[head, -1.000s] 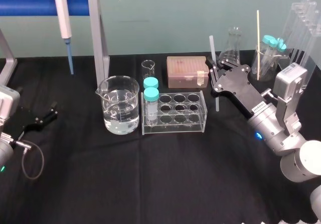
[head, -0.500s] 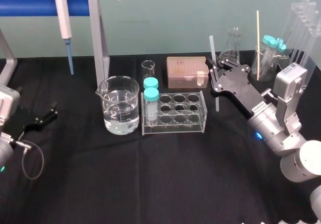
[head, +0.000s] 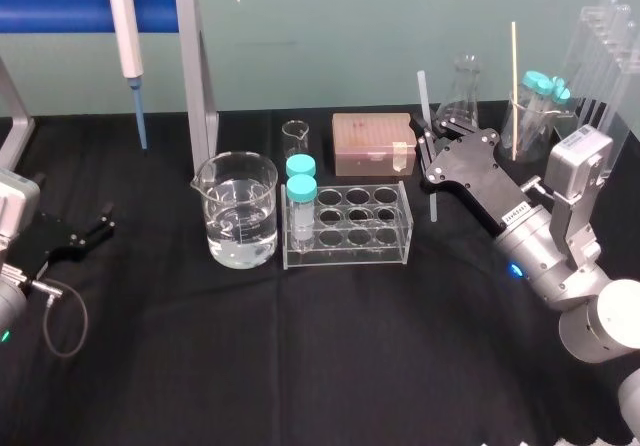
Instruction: Pick up the stirring rod with one hand, then place it down.
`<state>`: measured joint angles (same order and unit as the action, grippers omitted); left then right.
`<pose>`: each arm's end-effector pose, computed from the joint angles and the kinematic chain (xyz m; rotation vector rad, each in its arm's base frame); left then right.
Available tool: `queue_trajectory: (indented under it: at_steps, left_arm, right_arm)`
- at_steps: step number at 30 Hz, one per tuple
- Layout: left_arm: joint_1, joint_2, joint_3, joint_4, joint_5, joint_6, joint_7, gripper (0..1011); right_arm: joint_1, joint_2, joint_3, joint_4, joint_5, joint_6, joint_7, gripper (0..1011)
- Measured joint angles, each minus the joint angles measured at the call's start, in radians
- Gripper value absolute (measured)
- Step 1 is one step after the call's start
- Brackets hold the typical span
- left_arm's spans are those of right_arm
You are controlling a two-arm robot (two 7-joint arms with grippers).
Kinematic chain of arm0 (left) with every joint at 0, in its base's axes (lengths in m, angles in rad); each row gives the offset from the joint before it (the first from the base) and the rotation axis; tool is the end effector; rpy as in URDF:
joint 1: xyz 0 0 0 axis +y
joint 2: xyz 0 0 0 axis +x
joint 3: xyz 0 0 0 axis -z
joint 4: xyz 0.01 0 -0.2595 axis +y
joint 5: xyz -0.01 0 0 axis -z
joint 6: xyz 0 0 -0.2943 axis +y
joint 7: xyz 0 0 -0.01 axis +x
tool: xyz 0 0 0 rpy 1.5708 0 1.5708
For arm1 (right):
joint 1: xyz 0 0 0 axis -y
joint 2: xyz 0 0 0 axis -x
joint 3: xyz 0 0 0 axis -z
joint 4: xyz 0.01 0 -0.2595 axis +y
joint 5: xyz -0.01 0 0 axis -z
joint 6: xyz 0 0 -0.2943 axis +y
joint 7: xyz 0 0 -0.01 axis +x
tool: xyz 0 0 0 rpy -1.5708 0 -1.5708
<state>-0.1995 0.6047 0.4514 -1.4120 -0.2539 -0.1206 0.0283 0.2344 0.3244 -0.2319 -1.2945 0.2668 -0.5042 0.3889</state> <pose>0.3394 0.0692 -0.2749 0.3044 -0.2851 1.2479 0.3658 -0.0465 -0.2733 0.1762 -0.3928 -1.0132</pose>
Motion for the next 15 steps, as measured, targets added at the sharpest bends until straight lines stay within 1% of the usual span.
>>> queue_trajectory:
  at_steps: [15]
  left_arm:
    - [0.000,0.000,0.000,0.000,0.000,0.000,0.000,1000]
  right_arm:
    - [0.000,0.000,0.000,0.000,0.000,0.000,0.000,72]
